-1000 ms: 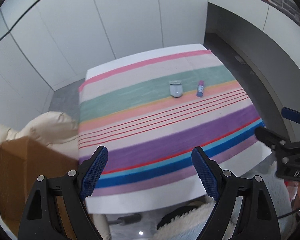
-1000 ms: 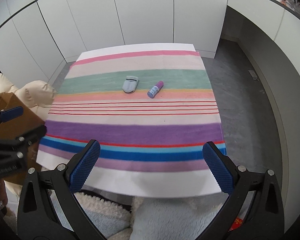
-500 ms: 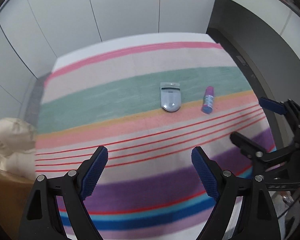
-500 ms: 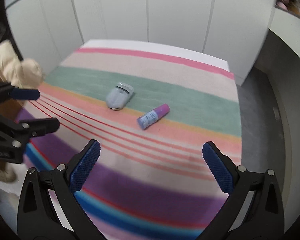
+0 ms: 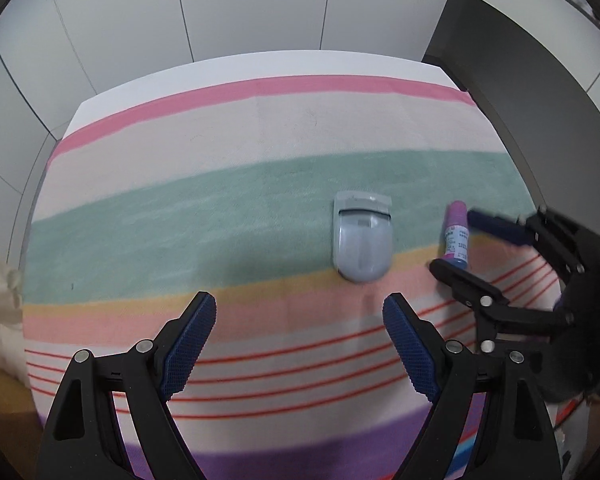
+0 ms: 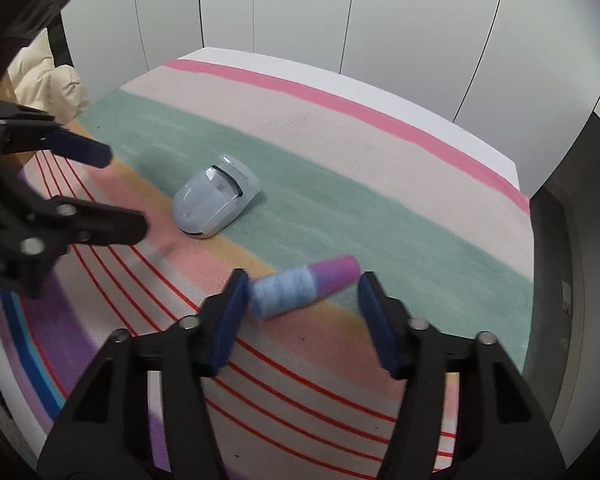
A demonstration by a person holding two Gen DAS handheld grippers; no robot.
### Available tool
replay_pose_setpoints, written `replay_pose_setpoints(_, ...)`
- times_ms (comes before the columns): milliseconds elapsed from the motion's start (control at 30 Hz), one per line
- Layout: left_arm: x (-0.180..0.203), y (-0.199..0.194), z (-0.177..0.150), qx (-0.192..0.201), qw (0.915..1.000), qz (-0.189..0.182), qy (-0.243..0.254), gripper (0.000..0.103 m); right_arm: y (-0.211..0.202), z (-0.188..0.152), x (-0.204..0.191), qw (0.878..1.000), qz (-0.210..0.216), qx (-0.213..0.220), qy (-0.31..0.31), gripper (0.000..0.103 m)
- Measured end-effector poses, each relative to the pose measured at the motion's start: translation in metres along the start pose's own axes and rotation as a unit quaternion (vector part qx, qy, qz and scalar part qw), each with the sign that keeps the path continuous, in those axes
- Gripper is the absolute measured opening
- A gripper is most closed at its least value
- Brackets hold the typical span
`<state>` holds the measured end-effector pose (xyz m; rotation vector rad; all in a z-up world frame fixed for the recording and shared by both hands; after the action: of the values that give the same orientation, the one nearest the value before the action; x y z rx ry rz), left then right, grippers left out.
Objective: Organize objects
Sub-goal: 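Grasp the grey eyelash curler with the left tool while the right tool grasps the purple-capped bottle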
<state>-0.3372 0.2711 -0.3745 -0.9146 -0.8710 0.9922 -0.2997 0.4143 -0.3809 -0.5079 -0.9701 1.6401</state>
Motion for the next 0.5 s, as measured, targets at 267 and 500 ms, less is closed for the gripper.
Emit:
replay_pose_setpoints(267,0.022,0.019,0.010,-0.002,1.0000,-0.005,-0.006,0.087,-0.004,-0.004,-0.002,1.000,-0.019,-0.002,0.012,0.038)
replay_pose_setpoints(500,0.025,0.031,0.023,0.013,0.9997,-0.003,-0.021,0.073,-0.005,-0.002,0.004,0.999,-0.019,0.007,0.030,0.053)
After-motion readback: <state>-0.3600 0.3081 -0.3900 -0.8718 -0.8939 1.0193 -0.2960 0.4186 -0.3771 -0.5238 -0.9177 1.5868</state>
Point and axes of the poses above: each gripper's, at about its wrist camera, not at the fingertips, and y roughly the way its jaws point, x to its right, z to its top, the point moved 5 cm from there along y, roughly the way its jaws point, and after that the axes turned 7 degrees about -z, right-handed, at the moved point
